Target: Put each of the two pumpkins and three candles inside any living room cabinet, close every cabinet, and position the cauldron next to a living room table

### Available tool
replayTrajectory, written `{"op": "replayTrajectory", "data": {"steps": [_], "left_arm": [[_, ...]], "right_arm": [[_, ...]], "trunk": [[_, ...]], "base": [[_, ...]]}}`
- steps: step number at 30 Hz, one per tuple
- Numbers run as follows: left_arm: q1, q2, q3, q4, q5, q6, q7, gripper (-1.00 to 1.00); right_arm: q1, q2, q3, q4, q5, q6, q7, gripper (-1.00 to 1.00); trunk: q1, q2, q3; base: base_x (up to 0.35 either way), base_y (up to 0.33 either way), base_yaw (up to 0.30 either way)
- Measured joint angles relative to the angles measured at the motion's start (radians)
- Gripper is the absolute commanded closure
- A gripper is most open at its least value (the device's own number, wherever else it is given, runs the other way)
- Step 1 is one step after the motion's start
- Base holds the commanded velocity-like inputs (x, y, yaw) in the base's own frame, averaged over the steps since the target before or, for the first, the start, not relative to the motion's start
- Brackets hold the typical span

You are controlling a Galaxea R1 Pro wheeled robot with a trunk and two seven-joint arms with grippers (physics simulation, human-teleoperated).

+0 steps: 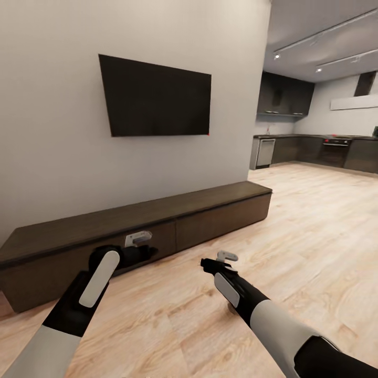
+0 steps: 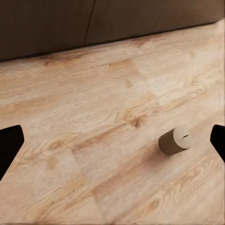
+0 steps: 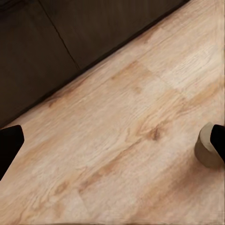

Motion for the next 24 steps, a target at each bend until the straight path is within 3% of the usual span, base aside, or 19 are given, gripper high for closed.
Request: {"op": "replayTrajectory", "data": {"steps": [4,8,12,24], "left_arm": [[0.0,0.001,0.0,0.0,0.0,0.0,0.0,-1.0],[0.0,0.002,0.0,0.0,0.0,0.0,0.0,-1.0],[0.0,0.003,0.0,0.0,0.0,0.0,0.0,-1.0],[0.0,0.004,0.004,-0.01,0.001,0.0,-0.001,-1.0]], "right_arm": [[0.0,0.001,0.0,0.0,0.0,-0.004,0.0,-1.0],[0.0,0.001,0.0,0.0,0.0,-0.006,0.0,-1.0],[0.0,0.002,0.0,0.0,0.0,-0.007,0.0,-1.0],[0.0,0.001,0.0,0.0,-0.001,-0.007,0.0,-1.0]], "trunk": [[-0.002,0.001,0.017],[-0.004,0.002,0.033],[-0.019,0.03,0.046],[-0.027,0.044,0.052]], "base": [[-0.33,0.0,-0.258],[-0.334,0.0,-0.052],[-0.27,0.0,-0.025],[-0.028,0.0,-0.263]]}}
